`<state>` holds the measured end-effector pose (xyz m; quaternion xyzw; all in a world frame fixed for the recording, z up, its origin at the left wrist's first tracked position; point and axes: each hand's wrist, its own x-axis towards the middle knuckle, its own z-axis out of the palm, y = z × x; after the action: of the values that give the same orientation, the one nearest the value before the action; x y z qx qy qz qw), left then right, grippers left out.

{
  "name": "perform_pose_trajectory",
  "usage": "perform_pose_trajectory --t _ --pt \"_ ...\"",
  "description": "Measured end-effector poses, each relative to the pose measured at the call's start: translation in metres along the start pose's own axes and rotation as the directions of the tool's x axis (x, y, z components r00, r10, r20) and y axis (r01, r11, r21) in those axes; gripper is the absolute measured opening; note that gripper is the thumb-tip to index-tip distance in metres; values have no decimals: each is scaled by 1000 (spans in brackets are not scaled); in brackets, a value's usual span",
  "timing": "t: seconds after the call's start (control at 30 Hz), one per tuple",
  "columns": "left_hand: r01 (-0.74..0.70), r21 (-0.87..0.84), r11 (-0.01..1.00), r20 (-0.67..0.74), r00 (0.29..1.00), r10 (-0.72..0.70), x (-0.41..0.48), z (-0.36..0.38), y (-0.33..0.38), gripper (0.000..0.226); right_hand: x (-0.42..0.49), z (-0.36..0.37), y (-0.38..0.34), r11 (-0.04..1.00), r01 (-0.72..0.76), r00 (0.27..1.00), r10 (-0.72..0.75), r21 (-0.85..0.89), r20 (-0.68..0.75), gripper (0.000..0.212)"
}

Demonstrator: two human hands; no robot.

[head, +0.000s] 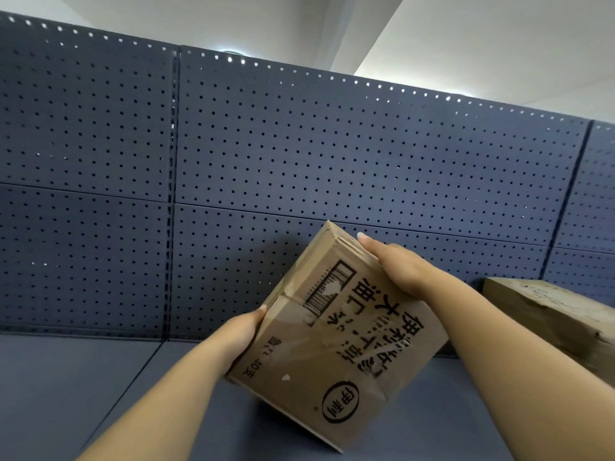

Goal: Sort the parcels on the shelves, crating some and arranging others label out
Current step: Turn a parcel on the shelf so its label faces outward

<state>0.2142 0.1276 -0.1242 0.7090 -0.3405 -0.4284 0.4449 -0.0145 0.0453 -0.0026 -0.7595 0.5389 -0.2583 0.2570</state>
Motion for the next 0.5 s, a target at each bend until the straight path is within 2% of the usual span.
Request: perform_pose_trajectory --t 0.07,0.13,0.23,0.33,0.37,0.43,0.5 --pt "-30 -9 1000 -21 999 30 5 0 3 65 3 -1 5 999 -27 1000 27 43 10 121" --pt "-80 74 994 -88 992 86 5 -1 11 68 4 -4 8 992 -64 997 59 108 52 130" --pt "-154 158 975 -168 969 180 2 -7 24 66 -10 -6 -2 968 -120 984 85 223 158 102" --pt "-193 249 949 -232 940 252 -2 -19 36 63 -11 -8 1 942 -211 964 156 261 216 80" --pt "-207 289 935 -253 925 282 -4 -23 39 64 -11 -6 3 937 -233 957 175 260 230 81" --pt "-225 374 900 -284 896 341 -11 -32 45 68 -8 -1 6 924 -275 943 205 265 263 98" --pt "-216 470 856 -303 871 386 -17 -38 51 73 -6 9 12 905 -311 926 219 292 308 91"
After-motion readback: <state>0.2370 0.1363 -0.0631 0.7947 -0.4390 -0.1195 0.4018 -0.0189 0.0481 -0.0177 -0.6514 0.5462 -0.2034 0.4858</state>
